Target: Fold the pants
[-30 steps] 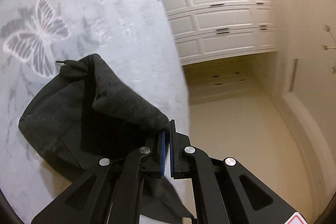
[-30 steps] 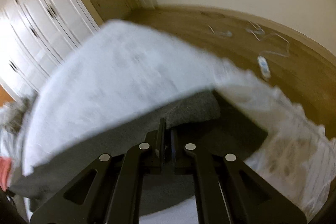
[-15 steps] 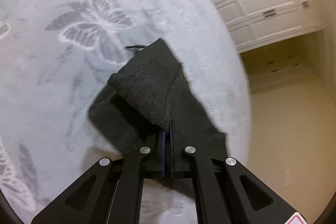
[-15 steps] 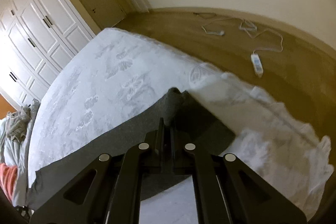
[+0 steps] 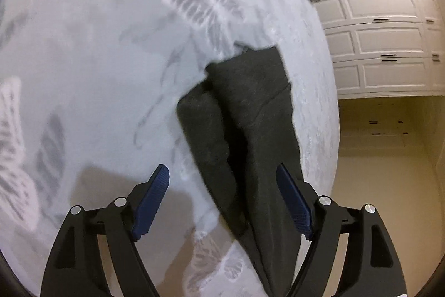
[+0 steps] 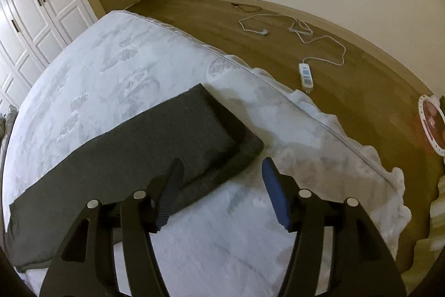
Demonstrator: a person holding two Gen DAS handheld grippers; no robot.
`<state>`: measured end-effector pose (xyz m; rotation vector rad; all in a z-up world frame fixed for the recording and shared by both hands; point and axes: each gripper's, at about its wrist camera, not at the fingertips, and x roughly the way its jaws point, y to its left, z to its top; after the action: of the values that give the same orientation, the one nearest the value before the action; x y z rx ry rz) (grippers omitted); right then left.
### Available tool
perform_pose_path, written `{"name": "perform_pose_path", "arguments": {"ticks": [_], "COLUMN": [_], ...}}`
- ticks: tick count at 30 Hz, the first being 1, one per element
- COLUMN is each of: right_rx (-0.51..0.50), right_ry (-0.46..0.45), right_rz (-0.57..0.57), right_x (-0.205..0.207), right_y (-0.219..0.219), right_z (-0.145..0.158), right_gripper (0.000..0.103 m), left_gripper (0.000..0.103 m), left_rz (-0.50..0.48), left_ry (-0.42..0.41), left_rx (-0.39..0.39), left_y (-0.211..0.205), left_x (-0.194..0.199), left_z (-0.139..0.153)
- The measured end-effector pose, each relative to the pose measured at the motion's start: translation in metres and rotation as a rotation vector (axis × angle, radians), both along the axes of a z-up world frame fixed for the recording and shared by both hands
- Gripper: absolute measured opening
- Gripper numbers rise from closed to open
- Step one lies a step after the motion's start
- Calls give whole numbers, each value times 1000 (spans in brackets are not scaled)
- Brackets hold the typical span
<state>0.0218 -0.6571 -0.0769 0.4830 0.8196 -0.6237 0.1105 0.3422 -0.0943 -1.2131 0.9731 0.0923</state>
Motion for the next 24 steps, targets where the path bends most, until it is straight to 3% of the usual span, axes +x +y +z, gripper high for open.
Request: {"name": "perform_pose_path", "arguments": {"ticks": [3, 4, 5, 6, 7, 8, 9, 11, 12, 13, 14, 15, 16, 17, 20, 21, 22, 23, 24], "right_rx": [-130, -122, -96, -27, 19, 7, -57, -123, -159, -181, -141, -55, 41, 51, 16, 42, 77, 82, 65], "right_ry": [-27, -33, -24, 15, 35, 54, 17, -103, -129, -86, 12, 47, 59, 1, -90, -148, -177, -177, -165], "right_rz": [-20, -19, -12, 19, 55, 71, 106, 108, 57, 15, -48, -82, -120, -113, -116, -113, -103, -99, -81], "right_x": [9, 14, 20, 30, 36, 40, 40, 28, 19, 18, 17, 12, 2, -8, -25, -28, -26, -24, -15], "right_y": [-1, -5, -10, -15, -16, -12, -4, -1, -11, -18, -37, -50, -61, -62, -58, -57, -57, -57, -53], "right_z": [11, 11, 6, -7, -15, -15, 0, 34, 42, 38, 14, -7, -27, -26, -1, 5, 8, 8, 8], "right_gripper": [61, 73, 78, 75, 37, 27, 7, 5, 4, 3, 3, 3, 3, 3, 11, 29, 63, 76, 80], "left_gripper": [76, 77, 77, 77, 78, 78, 78, 78, 78, 78, 78, 78, 78, 78, 78, 78, 78, 79, 79], "left_rz": [-15, -32, -46, -61, -76, -78, -75, -71, -74, -79, -82, -83, -82, -81, -81, -77, -68, -57, -48], "left_ry": [13, 9, 6, 7, 11, 13, 12, 4, 0, 3, 5, 7, 8, 6, 0, -2, -3, -4, -5], "left_rx": [22, 62, 90, 117, 142, 152, 160, 171, 173, 182, 190, 198, 207, 210, 188, 176, 162, 145, 125], "left_y": [-10, -14, -19, -22, -25, -27, -28, -31, -32, -35, -37, -40, -41, -40, -38, -37, -36, -34, -32], "left_x": [-2, 1, 7, 10, 13, 16, 16, 18, 18, 26, 27, 31, 30, 29, 32, 31, 31, 31, 28], "left_z": [-6, -2, 0, 3, 2, 2, 3, 4, 4, 3, 3, 3, 3, 4, 2, 1, 1, 1, -1]}}
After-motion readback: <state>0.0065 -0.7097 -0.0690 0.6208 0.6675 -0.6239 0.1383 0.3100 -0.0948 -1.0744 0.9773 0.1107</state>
